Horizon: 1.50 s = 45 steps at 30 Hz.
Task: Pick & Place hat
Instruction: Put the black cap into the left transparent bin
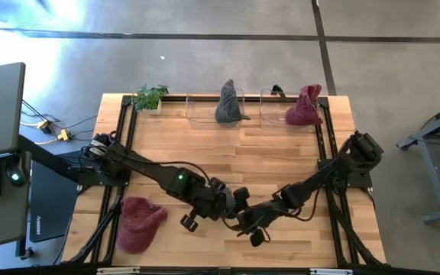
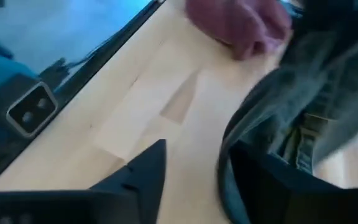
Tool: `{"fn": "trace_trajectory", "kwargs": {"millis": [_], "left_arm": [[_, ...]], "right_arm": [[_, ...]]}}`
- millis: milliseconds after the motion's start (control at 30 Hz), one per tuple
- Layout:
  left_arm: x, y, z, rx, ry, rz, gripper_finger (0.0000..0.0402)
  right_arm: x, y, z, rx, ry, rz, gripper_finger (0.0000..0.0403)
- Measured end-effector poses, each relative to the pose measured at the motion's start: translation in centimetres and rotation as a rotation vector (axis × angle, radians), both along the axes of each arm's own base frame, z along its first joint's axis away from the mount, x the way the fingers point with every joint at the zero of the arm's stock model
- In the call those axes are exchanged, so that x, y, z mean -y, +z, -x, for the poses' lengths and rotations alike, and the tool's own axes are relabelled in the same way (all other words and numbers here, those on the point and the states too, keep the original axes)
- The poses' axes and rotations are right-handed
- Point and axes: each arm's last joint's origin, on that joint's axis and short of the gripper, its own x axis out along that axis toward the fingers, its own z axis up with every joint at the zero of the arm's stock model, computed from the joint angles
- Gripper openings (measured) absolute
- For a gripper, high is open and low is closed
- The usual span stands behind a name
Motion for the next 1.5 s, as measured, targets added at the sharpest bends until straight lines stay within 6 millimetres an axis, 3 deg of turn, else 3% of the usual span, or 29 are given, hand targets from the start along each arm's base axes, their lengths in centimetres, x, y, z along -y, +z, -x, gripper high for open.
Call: {"fn": "trace_trajectory", "kwargs": {"millis": [233,367,533,733,900,1067,1233,1500], "left_arm": [[-0.5,0.6,0.1,0.007,-0.011,0.040,0.0011],[-0.7,0.7,-0.2,-0.004,-0.004,0.110,0.0035],[-1.8,1.4,0.6,-0.053,0.054,0.135,0.0113],[-3.7,2.8,2.6,-0.034,0.237,-0.117,0.0160],[-4.4,5.8,6.2,0.044,0.426,-0.234,0.0159],[-3.1,6.9,10.6,0.274,0.573,-0.347,0.0156],[-2.1,4.2,14.7,0.429,0.694,-0.393,0.0156],[-1.4,-2.7,17.8,0.543,0.797,-0.361,0.0156]], "right_arm": [[0.7,0.4,-0.8,0.016,0.124,-0.056,0.0016],[1.7,0.3,-1.3,-0.014,0.122,-0.122,0.0019],[2.7,0.4,-1.8,-0.017,0.095,-0.154,0.0007],[3.9,0.5,-2.4,-0.012,0.010,-0.206,0.0003],[5.6,0.8,-3.2,0.013,-0.098,-0.248,0.0002],[9.2,1.7,-4.5,0.108,-0.232,-0.266,0.0001],[14.0,3.0,-5.5,0.210,-0.331,-0.325,0.0001],[20.7,6.7,-6.5,0.386,-0.437,-0.327,0.0000]]}}
